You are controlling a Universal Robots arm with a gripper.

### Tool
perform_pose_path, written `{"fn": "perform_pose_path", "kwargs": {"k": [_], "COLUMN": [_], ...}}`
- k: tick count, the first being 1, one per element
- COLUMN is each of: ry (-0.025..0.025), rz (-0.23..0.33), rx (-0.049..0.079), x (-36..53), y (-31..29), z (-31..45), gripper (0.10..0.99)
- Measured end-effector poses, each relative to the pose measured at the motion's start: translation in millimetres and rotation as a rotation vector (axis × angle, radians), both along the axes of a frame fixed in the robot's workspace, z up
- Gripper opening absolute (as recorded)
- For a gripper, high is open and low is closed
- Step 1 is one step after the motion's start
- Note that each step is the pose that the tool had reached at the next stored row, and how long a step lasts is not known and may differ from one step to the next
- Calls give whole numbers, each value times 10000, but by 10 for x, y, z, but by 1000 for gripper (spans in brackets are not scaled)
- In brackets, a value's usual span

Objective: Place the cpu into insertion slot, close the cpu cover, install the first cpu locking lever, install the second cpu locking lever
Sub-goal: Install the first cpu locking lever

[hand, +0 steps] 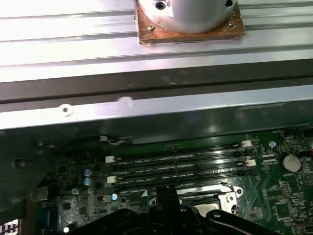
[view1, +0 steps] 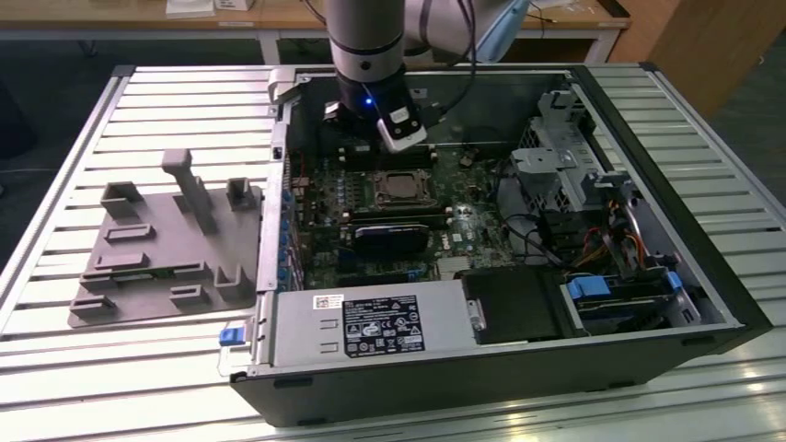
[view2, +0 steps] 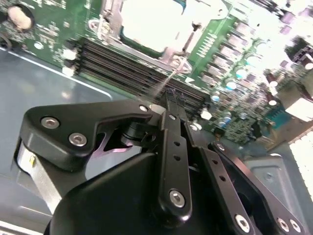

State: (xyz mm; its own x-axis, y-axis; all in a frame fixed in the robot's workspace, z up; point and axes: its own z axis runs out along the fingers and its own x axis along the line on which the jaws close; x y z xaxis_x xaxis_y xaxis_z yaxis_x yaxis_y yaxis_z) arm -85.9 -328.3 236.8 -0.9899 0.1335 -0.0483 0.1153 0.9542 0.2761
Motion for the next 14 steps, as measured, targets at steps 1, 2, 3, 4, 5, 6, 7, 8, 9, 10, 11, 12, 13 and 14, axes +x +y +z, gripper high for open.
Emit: {"fn": "perform_pose_path", "kwargs": {"k": [1, 2, 3, 4, 5, 6, 7, 8, 9, 10, 11, 12, 13, 14], "ry": [0, 0, 0, 0, 0, 0, 0, -12, -75, -173, -268, -364, -445, -525], "rz": [1, 1, 1, 1, 1, 1, 1, -1, -1, 1, 1, 1, 1, 1], "rx": [0, -1, 0, 0, 0, 0, 1, 2, 2, 2, 3, 4, 4, 5], "x": [23, 43, 53, 53, 53, 53, 53, 53, 53, 53, 53, 53, 53, 53], "y": [0, 0, 0, -1, -1, -1, 0, 0, 0, 0, 0, 0, 0, 0], "z": [-2, -3, -4, -4, -4, -4, -4, -5, -8, -12, -15, -19, -23, -27], "gripper": [106, 106, 106, 106, 106, 106, 106, 106, 106, 106, 106, 106, 106, 106]}}
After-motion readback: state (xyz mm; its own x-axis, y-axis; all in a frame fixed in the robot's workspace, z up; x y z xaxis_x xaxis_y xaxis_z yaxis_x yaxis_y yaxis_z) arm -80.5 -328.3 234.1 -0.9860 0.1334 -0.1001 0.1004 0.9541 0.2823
